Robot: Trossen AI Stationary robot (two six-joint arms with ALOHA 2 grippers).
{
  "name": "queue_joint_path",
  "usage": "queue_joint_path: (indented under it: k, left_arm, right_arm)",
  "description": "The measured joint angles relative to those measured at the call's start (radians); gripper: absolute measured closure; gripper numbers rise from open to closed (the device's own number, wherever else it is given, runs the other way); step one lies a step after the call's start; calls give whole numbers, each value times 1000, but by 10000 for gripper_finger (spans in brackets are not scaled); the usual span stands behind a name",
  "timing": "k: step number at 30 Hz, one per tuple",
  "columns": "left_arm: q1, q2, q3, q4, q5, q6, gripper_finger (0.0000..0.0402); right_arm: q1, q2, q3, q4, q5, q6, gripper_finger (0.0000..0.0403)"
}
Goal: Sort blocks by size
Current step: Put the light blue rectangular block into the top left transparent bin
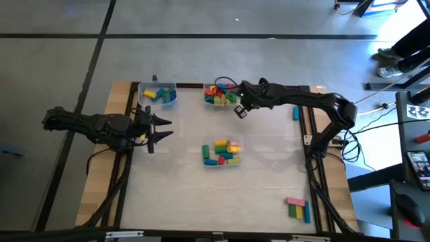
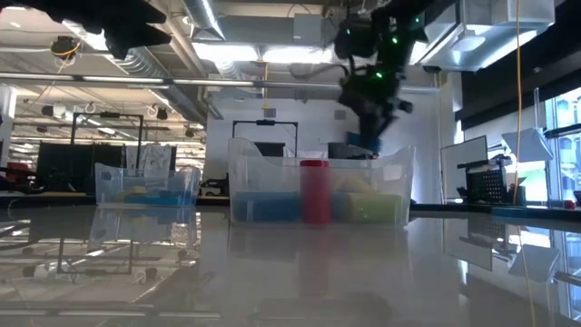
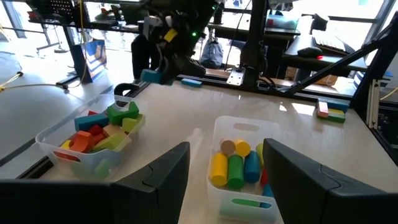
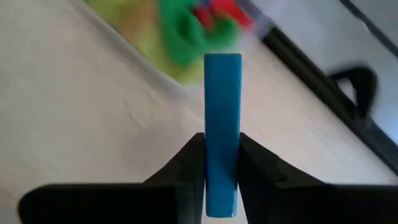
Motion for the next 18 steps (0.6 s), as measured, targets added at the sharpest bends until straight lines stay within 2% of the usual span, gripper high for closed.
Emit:
queue_joint_path:
  k: [12,18]
  left_arm:
    - [0,-15,0,46,1,23,203]
    - [0,-22,0,46,1,23,203]
  right_arm:
    - [75,46,3,473,-179,-102,332]
    - [102,126,3,689,-199,-145,329]
